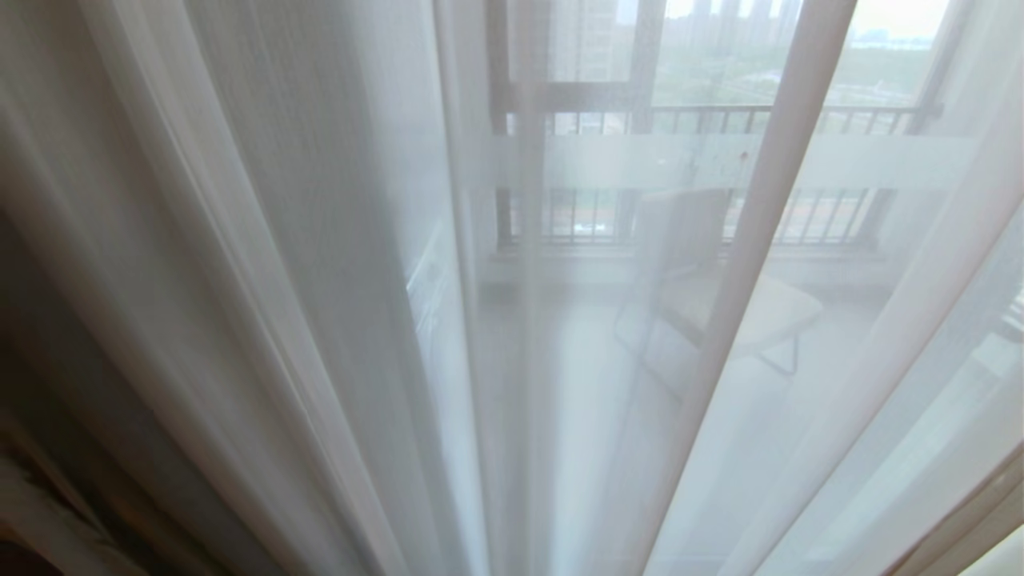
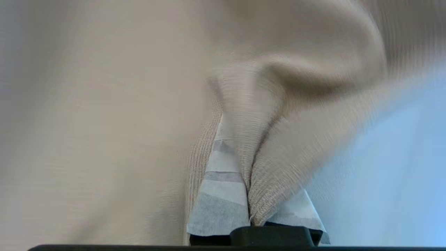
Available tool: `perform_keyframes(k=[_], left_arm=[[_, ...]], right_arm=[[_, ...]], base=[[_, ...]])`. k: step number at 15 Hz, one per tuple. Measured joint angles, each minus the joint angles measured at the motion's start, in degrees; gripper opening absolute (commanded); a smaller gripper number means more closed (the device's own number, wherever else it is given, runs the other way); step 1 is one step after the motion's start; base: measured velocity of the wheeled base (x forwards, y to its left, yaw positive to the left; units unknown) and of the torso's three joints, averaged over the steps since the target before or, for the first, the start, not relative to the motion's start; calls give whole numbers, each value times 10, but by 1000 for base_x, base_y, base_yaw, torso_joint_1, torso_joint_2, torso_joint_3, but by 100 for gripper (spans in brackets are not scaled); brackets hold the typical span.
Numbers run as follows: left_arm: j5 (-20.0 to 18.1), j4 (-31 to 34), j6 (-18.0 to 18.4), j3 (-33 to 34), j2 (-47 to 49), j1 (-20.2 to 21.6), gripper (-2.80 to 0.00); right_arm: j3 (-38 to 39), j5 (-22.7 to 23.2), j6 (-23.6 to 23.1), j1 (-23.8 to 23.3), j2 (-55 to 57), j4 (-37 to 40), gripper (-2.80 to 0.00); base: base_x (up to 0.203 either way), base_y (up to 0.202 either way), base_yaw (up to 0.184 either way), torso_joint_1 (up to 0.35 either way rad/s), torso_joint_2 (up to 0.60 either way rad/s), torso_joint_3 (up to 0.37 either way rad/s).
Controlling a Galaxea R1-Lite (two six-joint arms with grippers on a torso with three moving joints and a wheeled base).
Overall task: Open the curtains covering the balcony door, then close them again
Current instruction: Close the outer curtains on both sides
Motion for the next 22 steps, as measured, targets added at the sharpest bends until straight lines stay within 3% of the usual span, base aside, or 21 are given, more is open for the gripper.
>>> perform_keyframes(k=[4,11,22], left_arm=[[-59,-3,-36,61,-77,-103,-280],[-116,0,-38,69,-132,-280,-280],[-160,1,-20,69,-158,-428,-280]], right_arm=[[0,0,0,0,0,0,-280],[0,0,0,0,0,0,-280],[0,0,0,0,0,0,-280]], base=[[0,0,0,0,0,0],[0,0,0,0,0,0],[0,0,0,0,0,0]])
